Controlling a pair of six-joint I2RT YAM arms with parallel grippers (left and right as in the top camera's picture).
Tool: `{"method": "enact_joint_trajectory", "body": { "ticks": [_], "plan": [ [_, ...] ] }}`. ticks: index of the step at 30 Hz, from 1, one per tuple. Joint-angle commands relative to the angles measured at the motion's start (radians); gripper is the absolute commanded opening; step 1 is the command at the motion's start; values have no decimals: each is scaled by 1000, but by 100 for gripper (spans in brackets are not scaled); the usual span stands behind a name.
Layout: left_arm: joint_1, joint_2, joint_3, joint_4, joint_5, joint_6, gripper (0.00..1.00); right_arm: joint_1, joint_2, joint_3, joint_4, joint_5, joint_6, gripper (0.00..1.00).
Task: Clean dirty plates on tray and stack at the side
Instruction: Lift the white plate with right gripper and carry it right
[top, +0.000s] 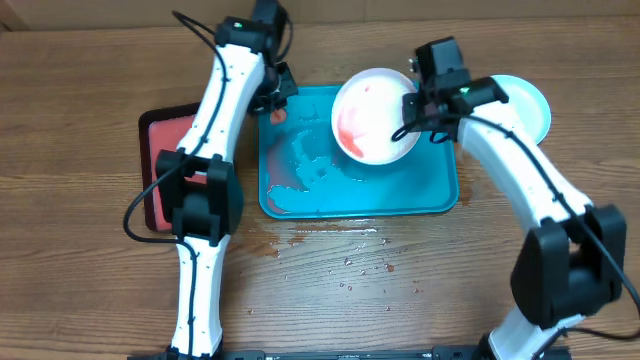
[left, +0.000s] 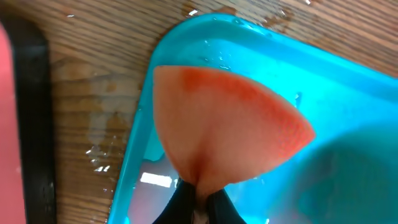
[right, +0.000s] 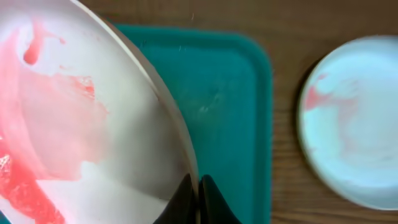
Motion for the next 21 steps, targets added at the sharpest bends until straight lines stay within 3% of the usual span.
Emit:
{"method": "enact_joint_trajectory", "body": {
  "ticks": [1,10,21],
  "plan": [
    [0,-39,20,-2,137,115,4,78,-46,8,24,358,-52,4],
    [-12,-39,13,-7,106,125,4,249,-47,8,100,792,-278,4],
    [-12,-38,13,-7,106,125,4,379,-47,8,277,1017,-564,4]
  ]
}}
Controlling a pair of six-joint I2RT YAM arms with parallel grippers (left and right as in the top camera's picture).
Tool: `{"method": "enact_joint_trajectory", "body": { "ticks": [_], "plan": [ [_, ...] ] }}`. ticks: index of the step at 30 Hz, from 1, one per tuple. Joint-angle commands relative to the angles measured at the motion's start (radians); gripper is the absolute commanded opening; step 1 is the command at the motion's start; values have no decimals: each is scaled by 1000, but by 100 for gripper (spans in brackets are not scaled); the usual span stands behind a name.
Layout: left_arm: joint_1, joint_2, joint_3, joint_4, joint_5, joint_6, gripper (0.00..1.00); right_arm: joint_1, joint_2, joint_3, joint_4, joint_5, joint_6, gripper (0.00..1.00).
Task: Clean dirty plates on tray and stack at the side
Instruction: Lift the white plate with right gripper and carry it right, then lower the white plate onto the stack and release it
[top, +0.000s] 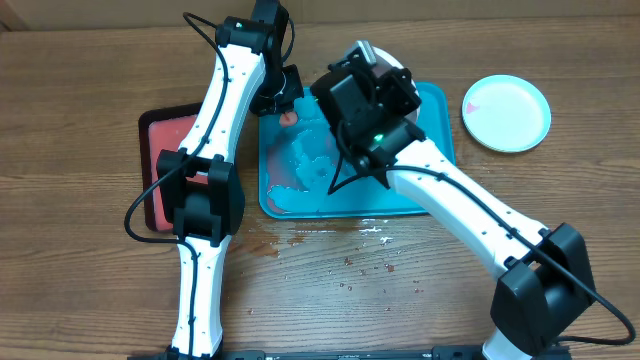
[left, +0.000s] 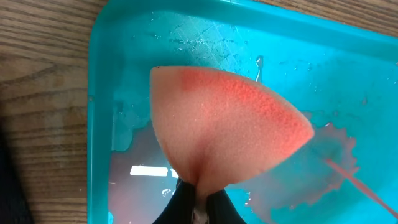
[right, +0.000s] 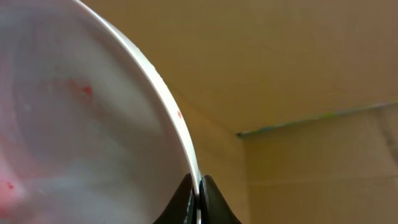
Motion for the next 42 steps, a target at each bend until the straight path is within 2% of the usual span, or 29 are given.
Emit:
{"method": "enact_joint_trajectory", "body": {
  "ticks": [1,9,11,13,16,17,20,23,32,37,42],
  "plan": [
    [-4,-37,13,-3,4,22,4,13,-23,8,30,105,-96,4],
    [-4,-38,13,-2,4,22,4,13,-23,7,30,121,-77,4],
    [-4,-37,13,-1,4,22,4,1,-23,5,10,90,44,4],
    [-4,-37,13,-2,4,22,4,-36,-23,3,-80,-106,232,4],
    [-4,-37,13,-4,5,22,5,-148,-21,-37,-130,-513,282,4],
    [-4,-37,13,-6,4,22,4,-186,-21,-40,-150,-582,304,4],
    [-4,-37,13,-14,4,23,4,-306,-40,-25,-198,-624,465,4],
    [-4,-38,13,-11,4,22,4,-436,-80,-3,-197,-680,555,4],
    [-6,-37,13,-10,4,22,4,-963,-70,-5,-141,-1254,697,4],
    [-8,-37,13,-10,4,22,4,-1106,17,-7,-137,-1357,724,4],
    [-11,-37,13,-10,4,22,4,-1117,76,-7,-113,-1357,741,4]
  ]
}}
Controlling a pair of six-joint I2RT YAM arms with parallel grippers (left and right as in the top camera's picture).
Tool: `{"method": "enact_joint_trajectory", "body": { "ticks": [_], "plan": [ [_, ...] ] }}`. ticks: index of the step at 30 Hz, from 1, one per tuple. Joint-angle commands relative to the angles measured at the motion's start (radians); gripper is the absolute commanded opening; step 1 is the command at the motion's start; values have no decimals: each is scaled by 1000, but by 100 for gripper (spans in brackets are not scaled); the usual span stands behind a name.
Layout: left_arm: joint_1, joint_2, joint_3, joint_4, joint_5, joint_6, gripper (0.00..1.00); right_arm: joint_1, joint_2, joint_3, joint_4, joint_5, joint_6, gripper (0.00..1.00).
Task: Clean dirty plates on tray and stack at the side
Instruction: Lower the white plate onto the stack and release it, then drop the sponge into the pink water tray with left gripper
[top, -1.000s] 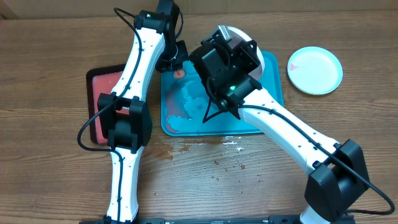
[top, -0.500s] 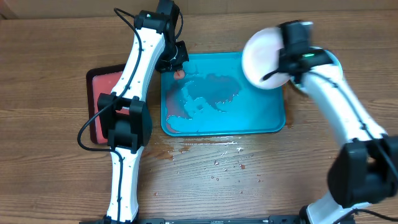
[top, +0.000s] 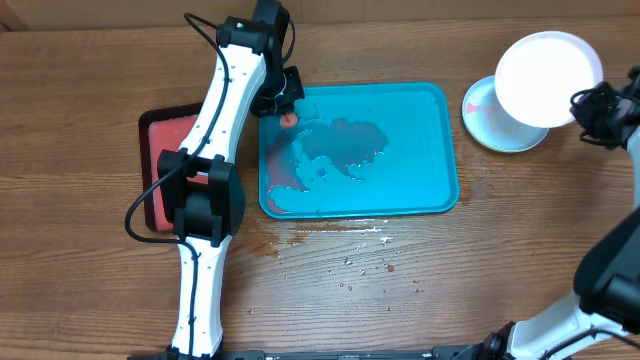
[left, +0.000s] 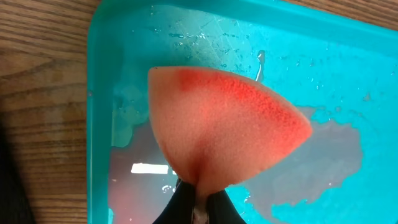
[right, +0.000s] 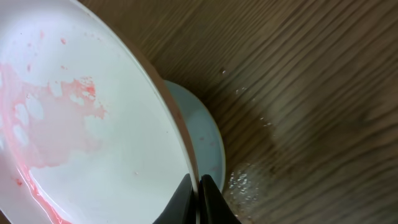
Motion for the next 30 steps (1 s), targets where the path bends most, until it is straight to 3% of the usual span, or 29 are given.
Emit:
{"method": "enact_joint_trajectory", "body": {
  "ticks": [1,5,7,14,20,23,30],
  "plan": [
    [-7,-37,13,1,4,22,4,22,32,17,24,-69,28,4],
    [-7,-37,13,1,4,22,4,41,56,17,35,-63,29,4],
    [-7,-37,13,1,4,22,4,45,60,17,26,-48,42,11],
    [-7,-37,13,1,4,22,4,48,60,17,0,-43,55,11],
    [-6,-37,13,3,8,5,4,51,60,17,-60,-211,45,32],
    [5,-37,13,3,8,-25,4,74,60,17,-95,-361,-32,40],
    [57,-62,13,-77,30,-27,4,246,60,17,-195,-404,-140,49]
  ]
}}
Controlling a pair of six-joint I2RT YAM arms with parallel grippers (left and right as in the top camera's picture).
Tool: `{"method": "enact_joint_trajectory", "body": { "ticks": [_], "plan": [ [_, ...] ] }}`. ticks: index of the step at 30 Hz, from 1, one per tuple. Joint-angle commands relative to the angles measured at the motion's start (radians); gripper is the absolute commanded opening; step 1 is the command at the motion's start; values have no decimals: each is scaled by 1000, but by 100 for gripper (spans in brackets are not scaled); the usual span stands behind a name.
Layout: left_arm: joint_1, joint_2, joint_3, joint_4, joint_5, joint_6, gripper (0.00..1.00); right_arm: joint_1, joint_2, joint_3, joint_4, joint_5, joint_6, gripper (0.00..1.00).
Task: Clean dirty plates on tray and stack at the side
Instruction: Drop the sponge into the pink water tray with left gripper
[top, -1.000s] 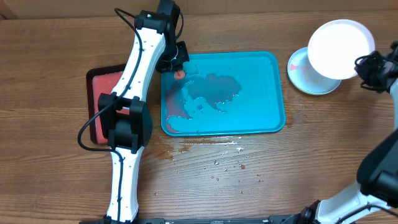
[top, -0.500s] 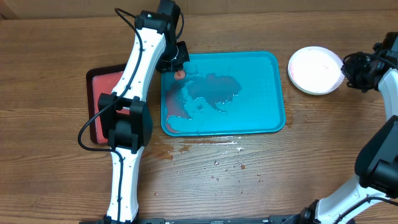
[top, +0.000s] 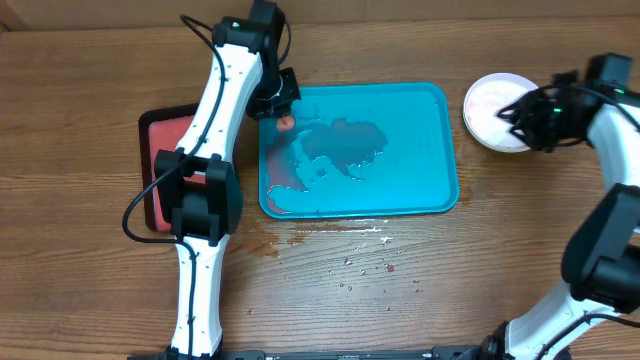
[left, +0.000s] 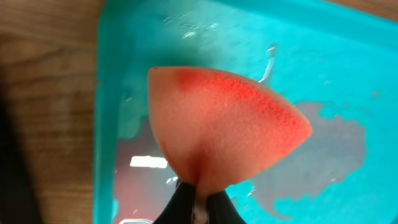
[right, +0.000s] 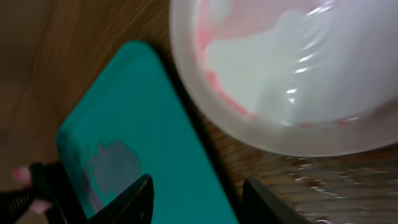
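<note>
A white plate (top: 497, 97) with pink smears (right: 292, 68) lies on the stack at the right of the teal tray (top: 420, 190). My right gripper (top: 527, 113) is open just beside the plate with nothing between its fingers (right: 135, 200). My left gripper (left: 198, 202) is shut on a pink-orange sponge (left: 227, 124), held over the tray's far left corner (top: 286, 121). Pinkish water pools on the tray floor (left: 323, 155); no plate lies on the tray.
A red mat with a black rim (top: 160, 170) lies left of the tray under the left arm. Water drops (top: 350, 255) speckle the wooden table in front of the tray. The tray's right edge (right: 205, 180) runs close to the plate.
My right gripper was shut on the white plate's rim above the plate at the right; now the plate lies there and the gripper is open. The left gripper and sponge barely shifted.
My right gripper held the smeared plate over the tray's far right. Then it held the plate tilted over the tray near the sponge. Later the plate hung over the plate at the right side, and now it rests there, released.
</note>
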Motion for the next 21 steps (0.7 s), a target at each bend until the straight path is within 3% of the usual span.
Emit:
{"method": "enact_joint_trajectory", "body": {
  "ticks": [1,5,7,10,13,17,21],
  "plan": [
    [37,-73,13,-39,6,-18,4,108,1,17,-11,-18,-66,50],
    [59,-120,13,-114,-110,-23,4,234,1,17,-11,104,-58,59],
    [69,-134,13,-176,-213,-58,4,286,1,17,-5,152,-58,72],
    [90,-136,13,-289,-351,-144,5,355,1,17,5,203,-58,82],
    [117,-137,-18,-288,-362,-162,4,402,1,17,19,209,-58,98],
    [167,-137,-61,-280,-340,-189,5,427,1,17,21,209,-58,100],
    [214,-137,-116,-223,-227,-53,4,428,1,17,28,208,-58,100]
  ]
}}
